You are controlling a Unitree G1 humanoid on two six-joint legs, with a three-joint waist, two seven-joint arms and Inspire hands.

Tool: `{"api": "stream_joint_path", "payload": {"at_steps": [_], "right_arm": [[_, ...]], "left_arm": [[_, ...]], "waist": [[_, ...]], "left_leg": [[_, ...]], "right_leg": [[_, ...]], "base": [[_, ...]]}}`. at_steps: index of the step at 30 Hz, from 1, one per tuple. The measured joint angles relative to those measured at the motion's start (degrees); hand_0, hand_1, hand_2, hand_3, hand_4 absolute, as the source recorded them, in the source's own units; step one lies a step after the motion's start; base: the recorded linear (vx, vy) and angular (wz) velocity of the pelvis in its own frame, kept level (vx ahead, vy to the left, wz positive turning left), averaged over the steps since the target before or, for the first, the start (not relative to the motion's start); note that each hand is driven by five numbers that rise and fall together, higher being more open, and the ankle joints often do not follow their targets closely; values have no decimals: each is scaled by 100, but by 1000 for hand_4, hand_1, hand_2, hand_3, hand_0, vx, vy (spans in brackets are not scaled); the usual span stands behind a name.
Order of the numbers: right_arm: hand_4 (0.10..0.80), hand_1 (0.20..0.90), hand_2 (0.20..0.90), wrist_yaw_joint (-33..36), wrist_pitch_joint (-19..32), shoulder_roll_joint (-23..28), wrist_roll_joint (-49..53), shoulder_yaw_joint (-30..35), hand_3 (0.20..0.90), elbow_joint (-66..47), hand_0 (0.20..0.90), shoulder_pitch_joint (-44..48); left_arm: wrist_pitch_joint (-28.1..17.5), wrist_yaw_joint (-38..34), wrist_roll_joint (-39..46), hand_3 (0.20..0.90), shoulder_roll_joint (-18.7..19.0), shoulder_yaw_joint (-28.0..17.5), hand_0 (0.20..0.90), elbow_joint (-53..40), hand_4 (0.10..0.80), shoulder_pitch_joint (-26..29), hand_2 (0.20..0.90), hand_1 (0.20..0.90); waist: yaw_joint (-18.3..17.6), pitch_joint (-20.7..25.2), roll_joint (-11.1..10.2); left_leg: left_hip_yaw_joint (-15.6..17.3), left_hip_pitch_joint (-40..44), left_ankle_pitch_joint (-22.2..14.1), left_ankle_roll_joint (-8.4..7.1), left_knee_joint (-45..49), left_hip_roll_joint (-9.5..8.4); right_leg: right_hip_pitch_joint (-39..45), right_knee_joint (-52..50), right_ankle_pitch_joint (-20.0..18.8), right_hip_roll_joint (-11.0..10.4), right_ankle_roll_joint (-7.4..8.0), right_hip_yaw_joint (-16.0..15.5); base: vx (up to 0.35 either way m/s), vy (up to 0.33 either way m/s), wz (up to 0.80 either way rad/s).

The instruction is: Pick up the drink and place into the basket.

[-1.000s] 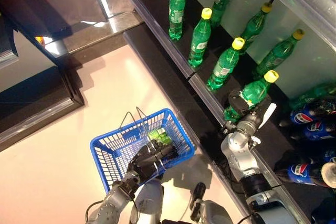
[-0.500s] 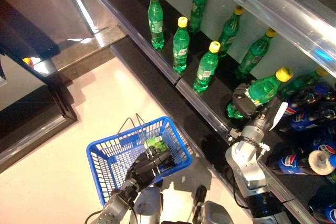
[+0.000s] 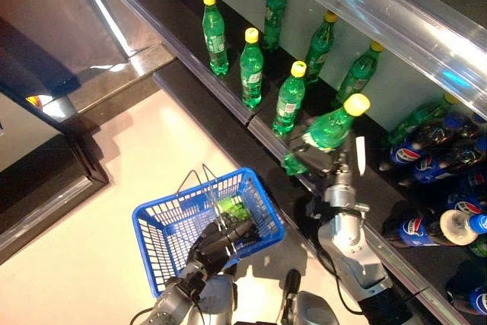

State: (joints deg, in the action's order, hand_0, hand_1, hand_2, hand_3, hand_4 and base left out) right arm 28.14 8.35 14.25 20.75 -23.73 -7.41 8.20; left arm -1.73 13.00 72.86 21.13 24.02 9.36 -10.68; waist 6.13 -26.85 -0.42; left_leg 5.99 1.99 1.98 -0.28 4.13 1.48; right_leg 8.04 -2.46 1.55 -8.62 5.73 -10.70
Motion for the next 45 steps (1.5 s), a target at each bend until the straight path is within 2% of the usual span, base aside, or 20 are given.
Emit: {"api": "stream_joint_path", "payload": {"at_steps": [5,11,21,29,34,41,45], "right_arm": [[100,300,300,-358,-2,45,221,-617,200,12,300,0],[100,300,300,-393,-2,53,283,-776,200,241,300,37],[100,300,300,-302,-8,10,577,-1415,200,1922,300,33],[100,300,300,-163,158,-131,699,-1403,200,2450,300,98],[100,300,300,-169,291,-470,1375,-1233,200,3202,300,248],[100,300,300,-168,379,-701,1830,-1113,200,4002,300,654],[100,300,300,-166,495,-803,2013,-1029,200,4086,300,708]], "left_arm": [[-1,0,1,200,75,222,300,-85,100,68,300,300],[0,0,4,200,88,436,300,-85,100,154,300,300],[1,11,3,200,186,958,300,-85,100,433,300,300],[3,13,11,200,252,1090,300,-84,100,562,300,300],[11,76,12,200,248,1164,300,-84,100,655,300,300],[38,163,70,200,312,1303,300,-75,100,848,300,300],[48,163,174,200,322,1282,300,-61,100,908,300,300]], "waist": [[18,0,0],[24,3,4],[187,174,124],[205,195,147],[275,208,173],[394,208,192],[496,208,192]], "left_leg": [[-19,-9,-4,-1,66,-16],[-54,-24,-92,-17,228,-41],[-229,-335,-181,34,605,-148],[-312,-653,-192,37,812,-203],[-363,-875,-206,10,955,-220],[-515,-1209,-196,-7,1105,-271],[-538,-1210,-198,-6,1105,-298]], "right_leg": [[2,-84,31,-27,9,-13],[-90,-470,217,-97,11,-24],[-473,-1228,616,-274,32,-153],[-850,-1647,784,-371,23,-173],[-1099,-1905,886,-417,-32,-192],[-1340,-2092,920,-481,-26,-328],[-1325,-2101,934,-505,-18,-349]], "base": [[8,10,1],[35,12,4],[25,18,10],[-43,7,6],[-72,-9,5],[-41,-14,13],[49,-10,4]]}}
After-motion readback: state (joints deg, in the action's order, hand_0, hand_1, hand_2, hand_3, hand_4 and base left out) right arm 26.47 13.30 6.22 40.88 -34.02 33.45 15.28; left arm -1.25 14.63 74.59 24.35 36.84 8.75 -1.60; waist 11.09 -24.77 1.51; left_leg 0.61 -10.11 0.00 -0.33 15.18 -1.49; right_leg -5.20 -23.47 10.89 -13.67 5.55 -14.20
